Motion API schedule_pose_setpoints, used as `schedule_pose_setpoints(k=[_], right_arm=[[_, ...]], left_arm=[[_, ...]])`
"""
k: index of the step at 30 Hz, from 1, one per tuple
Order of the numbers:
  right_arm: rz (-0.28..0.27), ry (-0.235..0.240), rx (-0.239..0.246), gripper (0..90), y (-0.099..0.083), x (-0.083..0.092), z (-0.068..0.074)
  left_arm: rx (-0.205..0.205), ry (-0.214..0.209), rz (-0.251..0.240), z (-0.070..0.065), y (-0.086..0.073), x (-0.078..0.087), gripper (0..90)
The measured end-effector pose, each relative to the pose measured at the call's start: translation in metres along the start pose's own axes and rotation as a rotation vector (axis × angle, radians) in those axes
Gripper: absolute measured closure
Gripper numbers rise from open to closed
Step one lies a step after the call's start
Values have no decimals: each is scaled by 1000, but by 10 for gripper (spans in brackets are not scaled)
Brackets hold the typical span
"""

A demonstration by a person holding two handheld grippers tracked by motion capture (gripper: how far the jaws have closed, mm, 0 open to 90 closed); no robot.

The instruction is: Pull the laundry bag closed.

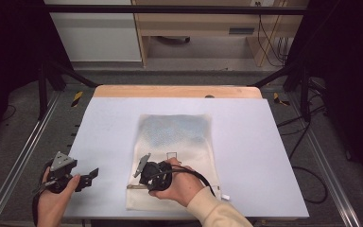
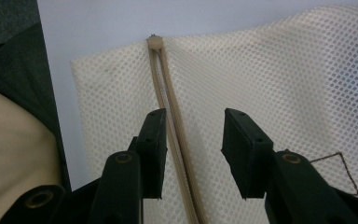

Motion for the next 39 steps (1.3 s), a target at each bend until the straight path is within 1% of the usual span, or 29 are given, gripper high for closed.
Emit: schedule_pose_setpoints(k=[1,3,7,9,10,13,16,22,24,26,27,30,32,33,34,35,37,38,39], right_arm=[[0,0,0,612,0,0,0],[7,1,8,642,4,-3,0],[9,22,4,679,8,-5,0],[4,24,-1,694,9,-6,1],[7,28,10,711,11,-8,1],[4,36,12,724,12,-8,3],[-8,56,24,741,17,-10,5],[-23,82,23,737,22,-12,8],[-42,111,19,735,27,-14,10],[-42,120,19,732,29,-15,11],[-46,127,16,721,33,-19,13],[-50,139,17,700,39,-22,15],[-52,148,24,696,46,-29,17],[-48,155,27,696,48,-31,18],[-48,155,27,696,48,-31,18],[-49,162,27,700,51,-36,19],[-46,160,29,707,52,-39,19],[-42,159,31,722,53,-41,19],[-36,159,22,791,54,-44,17]], left_arm=[[0,0,0,0,0,0,101],[2,-1,-1,1,0,0,101],[4,-5,2,0,0,0,107],[2,-5,7,0,-1,0,108],[4,-9,6,0,0,0,116],[5,-16,8,-1,-1,0,119],[14,-22,1,-1,0,0,128],[17,-30,-9,-2,1,0,128],[18,-30,-9,-4,2,0,127],[16,-29,-9,-4,2,0,128],[11,-13,-9,-3,1,1,128],[13,-15,-13,-3,2,2,128],[13,-13,-10,-1,1,3,128],[23,-24,-14,-2,1,3,128],[23,-24,-14,-2,1,3,128],[24,-39,-14,-4,1,4,128],[21,-44,-14,-6,1,4,128],[17,-49,-12,-7,0,5,128],[9,-61,-16,-11,1,7,129]])
Point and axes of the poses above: each handheld gripper's, and its own axes: x roughly backward along the jaws, y roughly out of its top, z roughly to its left, the point moved 9 cm from there along -x, roughly forward along the jaws, and after that the axes turned 13 degrees about z, right-handed, at the moved point
